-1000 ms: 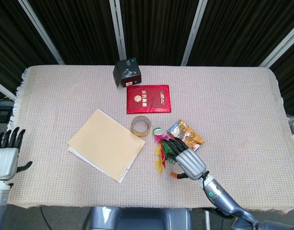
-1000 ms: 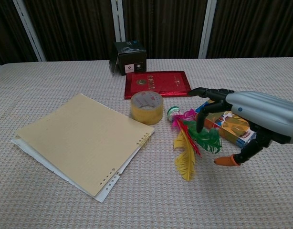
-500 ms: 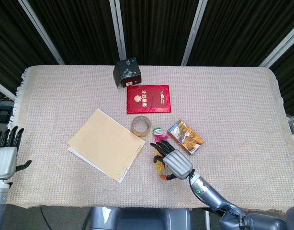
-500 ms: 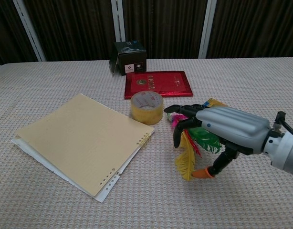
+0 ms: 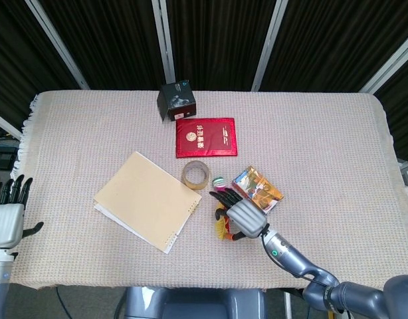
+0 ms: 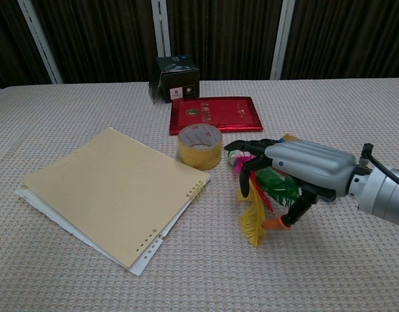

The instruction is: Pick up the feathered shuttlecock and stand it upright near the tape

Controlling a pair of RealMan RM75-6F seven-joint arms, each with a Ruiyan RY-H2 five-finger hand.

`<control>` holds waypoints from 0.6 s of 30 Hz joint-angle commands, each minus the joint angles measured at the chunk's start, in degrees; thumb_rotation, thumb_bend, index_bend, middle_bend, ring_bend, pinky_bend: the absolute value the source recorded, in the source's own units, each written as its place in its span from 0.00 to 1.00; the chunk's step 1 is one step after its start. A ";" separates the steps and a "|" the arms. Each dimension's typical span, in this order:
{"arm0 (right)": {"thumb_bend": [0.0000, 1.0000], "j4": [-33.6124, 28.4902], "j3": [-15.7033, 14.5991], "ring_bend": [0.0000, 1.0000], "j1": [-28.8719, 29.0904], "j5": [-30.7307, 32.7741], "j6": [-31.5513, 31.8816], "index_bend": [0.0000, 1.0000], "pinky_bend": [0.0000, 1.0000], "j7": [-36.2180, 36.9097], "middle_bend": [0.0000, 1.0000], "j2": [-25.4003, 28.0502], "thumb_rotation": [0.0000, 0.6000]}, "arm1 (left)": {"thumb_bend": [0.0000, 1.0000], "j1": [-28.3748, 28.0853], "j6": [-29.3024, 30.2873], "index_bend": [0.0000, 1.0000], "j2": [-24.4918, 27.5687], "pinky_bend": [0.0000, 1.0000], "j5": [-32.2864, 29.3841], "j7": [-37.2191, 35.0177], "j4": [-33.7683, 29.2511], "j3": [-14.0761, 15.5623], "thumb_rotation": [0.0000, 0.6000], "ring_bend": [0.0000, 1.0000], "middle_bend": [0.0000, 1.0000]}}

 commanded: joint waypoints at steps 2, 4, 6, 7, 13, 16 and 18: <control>0.14 1.29 -0.28 0.00 1.13 -0.63 0.33 0.49 0.00 1.34 0.00 -0.47 1.00 | 0.00 0.08 0.54 0.00 -0.12 0.00 0.32 0.29 -0.19 0.05 0.97 0.00 0.00; 0.14 1.70 -0.03 0.00 1.62 -0.56 0.52 0.52 0.00 1.98 0.00 -0.81 1.00 | 0.00 0.09 0.65 0.00 -0.17 0.00 0.44 0.32 -0.29 0.11 0.97 0.00 0.00; 0.15 2.17 0.16 0.00 2.05 -0.45 0.67 0.54 0.00 2.45 0.00 -1.15 1.00 | 0.00 0.01 0.52 0.00 -0.23 0.00 0.46 0.37 -0.20 0.16 0.97 0.00 0.00; 0.15 2.42 0.25 0.00 2.27 -0.40 0.74 0.56 0.00 2.73 0.00 -1.34 1.00 | 0.00 -0.03 0.47 0.00 -0.24 0.00 0.47 0.36 -0.18 0.17 0.97 0.00 0.00; 0.15 4.66 0.10 0.00 3.74 -1.03 1.18 0.59 0.00 4.09 0.02 -2.14 1.00 | 0.00 -0.10 0.78 0.00 -0.21 0.00 0.97 0.34 -0.13 0.28 0.97 0.00 0.00; 0.16 6.32 -0.26 0.00 4.54 -1.29 0.93 0.60 0.00 5.37 0.03 -2.49 1.00 | 0.00 -0.01 1.16 0.00 -0.30 0.00 1.44 0.52 -0.23 0.50 0.97 0.00 0.00; 0.18 7.57 -0.60 0.00 5.14 -1.60 0.68 0.61 0.00 6.08 0.03 -2.71 1.00 | 0.00 0.05 1.45 0.00 -0.39 0.00 1.76 0.76 -0.28 0.66 0.97 0.00 0.00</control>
